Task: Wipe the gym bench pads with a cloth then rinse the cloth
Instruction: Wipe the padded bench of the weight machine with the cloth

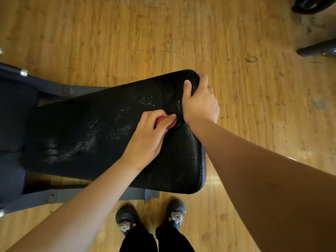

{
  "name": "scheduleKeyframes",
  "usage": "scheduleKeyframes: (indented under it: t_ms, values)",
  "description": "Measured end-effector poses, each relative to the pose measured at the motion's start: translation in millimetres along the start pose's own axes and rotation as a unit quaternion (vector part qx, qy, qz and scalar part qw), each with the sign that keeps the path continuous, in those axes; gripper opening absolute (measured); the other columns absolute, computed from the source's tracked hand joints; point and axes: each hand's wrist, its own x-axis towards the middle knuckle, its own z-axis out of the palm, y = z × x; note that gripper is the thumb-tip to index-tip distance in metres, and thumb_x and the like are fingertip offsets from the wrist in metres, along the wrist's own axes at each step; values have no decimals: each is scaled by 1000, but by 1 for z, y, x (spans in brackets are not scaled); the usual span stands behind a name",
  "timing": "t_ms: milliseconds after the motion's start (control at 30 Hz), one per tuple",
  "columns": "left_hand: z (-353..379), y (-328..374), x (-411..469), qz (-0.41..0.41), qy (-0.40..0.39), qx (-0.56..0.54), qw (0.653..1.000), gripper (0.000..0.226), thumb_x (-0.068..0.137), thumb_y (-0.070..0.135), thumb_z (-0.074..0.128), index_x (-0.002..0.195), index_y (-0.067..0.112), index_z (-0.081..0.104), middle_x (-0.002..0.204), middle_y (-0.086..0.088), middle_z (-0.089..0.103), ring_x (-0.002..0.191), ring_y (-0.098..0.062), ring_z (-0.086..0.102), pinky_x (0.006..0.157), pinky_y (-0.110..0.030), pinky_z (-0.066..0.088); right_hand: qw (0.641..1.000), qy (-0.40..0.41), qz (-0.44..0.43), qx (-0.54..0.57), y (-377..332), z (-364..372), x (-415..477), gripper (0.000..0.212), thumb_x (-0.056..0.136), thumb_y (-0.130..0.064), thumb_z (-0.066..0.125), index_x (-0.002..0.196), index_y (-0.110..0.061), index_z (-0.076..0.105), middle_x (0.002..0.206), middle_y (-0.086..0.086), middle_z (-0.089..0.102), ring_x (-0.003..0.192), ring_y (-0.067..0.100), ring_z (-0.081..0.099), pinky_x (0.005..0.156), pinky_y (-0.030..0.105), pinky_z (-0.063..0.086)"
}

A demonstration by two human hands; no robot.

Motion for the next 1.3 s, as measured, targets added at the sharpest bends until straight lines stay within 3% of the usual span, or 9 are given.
scheduleKeyframes:
  t_ms: [67, 233, 500, 667, 867, 1033, 1100, 1233, 1300]
  values:
    - [6, 11, -9, -7, 12, -15, 1000, 36, 95, 11, 45, 130, 10, 48, 124, -14, 46, 113, -30, 46, 94, -41, 47, 1000, -3, 0, 2, 0, 0, 0, 50, 100, -48, 29, 144, -24, 29, 120, 11, 54, 89, 29, 57, 65, 31, 28]
    - [-1, -1, -3, 75, -33, 5, 997, 31, 93, 17, 44, 124, 19, 46, 122, -11, 41, 108, -31, 46, 84, -44, 50, 1000, -4, 1, 2, 1, -1, 1, 50, 100, -48, 28, 144, -24, 29, 119, 11, 54, 75, 22, 42, 63, 31, 29]
    - [2, -5, 20, -29, 22, 9, 999, 29, 90, 3, 52, 119, 9, 52, 119, -17, 51, 106, -31, 47, 83, -44, 49, 1000, -1, 1, 2, 2, 0, 1, 49, 100, -49, 28, 142, -23, 31, 117, 10, 54, 71, 22, 41, 49, 29, 20]
    - [-1, 2, 6, 85, -33, 27, 995, 22, 92, 17, 45, 114, 14, 46, 122, -11, 44, 109, -33, 45, 86, -46, 50, 1000, -3, 2, 6, 1, 0, 1, 49, 100, -49, 28, 143, -24, 29, 119, 10, 53, 73, 22, 42, 58, 30, 28]
    - [-9, -39, 43, 44, -28, 61, 997, 25, 93, 15, 43, 118, 11, 47, 120, -19, 51, 107, -33, 47, 77, -45, 51, 1000, -7, 1, 8, 1, -1, 0, 49, 100, -49, 28, 143, -24, 30, 118, 10, 54, 73, 21, 42, 56, 30, 26]
    - [4, -27, 28, -158, 105, 28, 982, 37, 94, 29, 59, 129, 17, 53, 134, -13, 42, 116, -26, 40, 98, -35, 37, 1000, -6, 4, 10, 1, -1, 0, 48, 100, -49, 29, 142, -25, 30, 118, 9, 54, 73, 21, 43, 48, 27, 19]
    - [7, -21, 26, -182, 120, 26, 976, 35, 94, 30, 60, 126, 17, 56, 124, -15, 43, 107, -25, 42, 91, -39, 43, 1000, -8, 6, 8, 0, 0, 0, 49, 100, -50, 29, 143, -26, 30, 118, 9, 54, 73, 21, 43, 47, 25, 18]
    - [0, -32, 35, -117, 49, 26, 992, 29, 96, 31, 48, 121, 16, 51, 109, -14, 42, 90, -22, 49, 63, -38, 52, 1000, -11, 6, 10, 0, -1, 0, 49, 100, -49, 28, 143, -26, 29, 119, 9, 54, 72, 21, 42, 47, 23, 18]
    - [-6, -54, 54, -145, 47, 31, 988, 25, 98, 31, 45, 118, 17, 48, 112, -16, 42, 89, -27, 53, 65, -42, 53, 1000, -11, 5, 9, 1, -1, 1, 49, 100, -49, 28, 144, -26, 29, 119, 8, 53, 72, 21, 43, 47, 23, 19]
